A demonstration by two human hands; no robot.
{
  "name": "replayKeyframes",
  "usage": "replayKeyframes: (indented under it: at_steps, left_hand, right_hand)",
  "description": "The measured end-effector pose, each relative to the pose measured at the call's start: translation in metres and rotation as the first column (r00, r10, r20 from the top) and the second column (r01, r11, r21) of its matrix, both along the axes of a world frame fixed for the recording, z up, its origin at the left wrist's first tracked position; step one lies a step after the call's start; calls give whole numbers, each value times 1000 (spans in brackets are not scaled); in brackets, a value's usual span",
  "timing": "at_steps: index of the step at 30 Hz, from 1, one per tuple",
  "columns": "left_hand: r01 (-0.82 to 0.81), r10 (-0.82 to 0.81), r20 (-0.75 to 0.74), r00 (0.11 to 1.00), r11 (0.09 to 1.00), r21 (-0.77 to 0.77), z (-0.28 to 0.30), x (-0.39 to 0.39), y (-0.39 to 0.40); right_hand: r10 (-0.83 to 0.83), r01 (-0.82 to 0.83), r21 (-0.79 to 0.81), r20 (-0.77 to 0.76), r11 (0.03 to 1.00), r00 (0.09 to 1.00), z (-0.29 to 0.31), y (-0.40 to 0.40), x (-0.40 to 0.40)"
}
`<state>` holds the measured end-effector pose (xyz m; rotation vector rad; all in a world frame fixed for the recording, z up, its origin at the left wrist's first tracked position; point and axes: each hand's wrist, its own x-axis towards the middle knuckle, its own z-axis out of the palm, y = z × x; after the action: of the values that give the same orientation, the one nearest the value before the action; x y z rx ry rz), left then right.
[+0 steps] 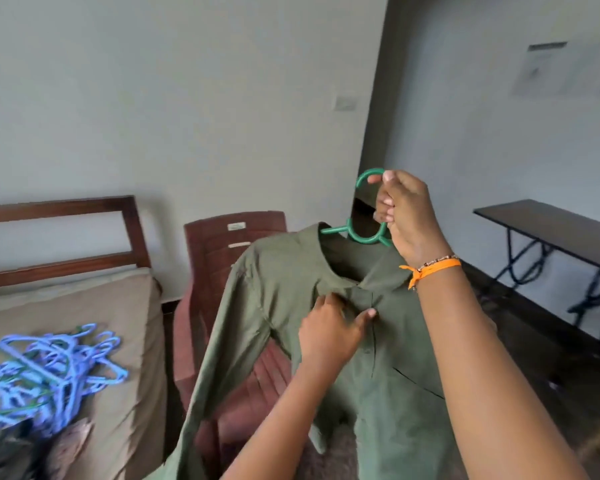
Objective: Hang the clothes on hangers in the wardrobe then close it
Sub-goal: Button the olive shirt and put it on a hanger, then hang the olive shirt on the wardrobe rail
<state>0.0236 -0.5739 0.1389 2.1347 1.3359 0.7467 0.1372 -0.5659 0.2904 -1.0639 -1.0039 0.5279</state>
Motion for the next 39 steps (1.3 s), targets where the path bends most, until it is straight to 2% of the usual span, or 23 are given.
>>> replayKeyframes:
  at_steps: [2,3,7,10,13,16,19,21,23,25,26,28,30,32,34,36,39]
  left_hand:
    - [61,-61,8,998,986,-156,-7,32,-13]
    - [103,-99,28,995,977,-186,-9,46,-20]
    - [254,-248,79,966,963,-85,-12,90,-61]
    - [278,-277,-28,961,960,38,-22,103,-77]
    - [266,-249,-135,959,956,124,-36,108,-82]
    - [275,-263,-104,959,953,127,-38,125,-95]
    - [327,-320,-186,929,945,8,-36,151,-109]
    - [340,-343,-91,935,939,-45,-30,164,-119]
    - [307,-312,127,942,950,55,-12,174,-133]
    - [320,-359,348,866,933,166,21,186,-159]
    - [397,-431,437,790,902,173,39,194,-174]
    - [620,-548,586,598,779,96,66,219,-205]
    - [788,-557,677,481,613,-55,79,251,-236]
    - [854,-544,696,468,482,-197,82,281,-262]
    - [880,-535,718,445,411,-240,82,310,-282]
    - [896,-583,701,410,404,-188,80,343,-297]
    - [908,-737,562,376,414,-64,74,395,-318]
  right_hand:
    - [-48,48,10,-34,999,998,4,-25,20]
    - [-63,65,27,-58,998,996,5,-38,30]
    - [-131,135,77,-55,988,990,4,-83,72]
    - [-211,210,100,-5,973,977,7,-117,107]
    - [-284,285,136,-29,949,958,14,-157,142]
    - [-316,320,167,-49,933,947,13,-189,163]
    - [-348,343,145,12,928,937,11,-216,178]
    - [-373,362,126,72,924,925,12,-236,192]
    - [-392,381,103,124,919,912,11,-259,205]
    - [-395,388,81,128,918,910,5,-278,216]
    - [-392,386,70,106,920,914,0,-286,221]
    - [-402,400,37,79,916,912,-14,-302,232]
    - [-435,437,-5,88,900,896,-28,-320,244]
    - [-486,491,-29,100,871,868,-39,-340,256]
    - [-539,546,-69,96,835,837,-47,-361,271]
    - [-576,582,-113,78,806,813,-54,-384,289]
    - [-652,658,-126,93,742,753,-61,-421,322]
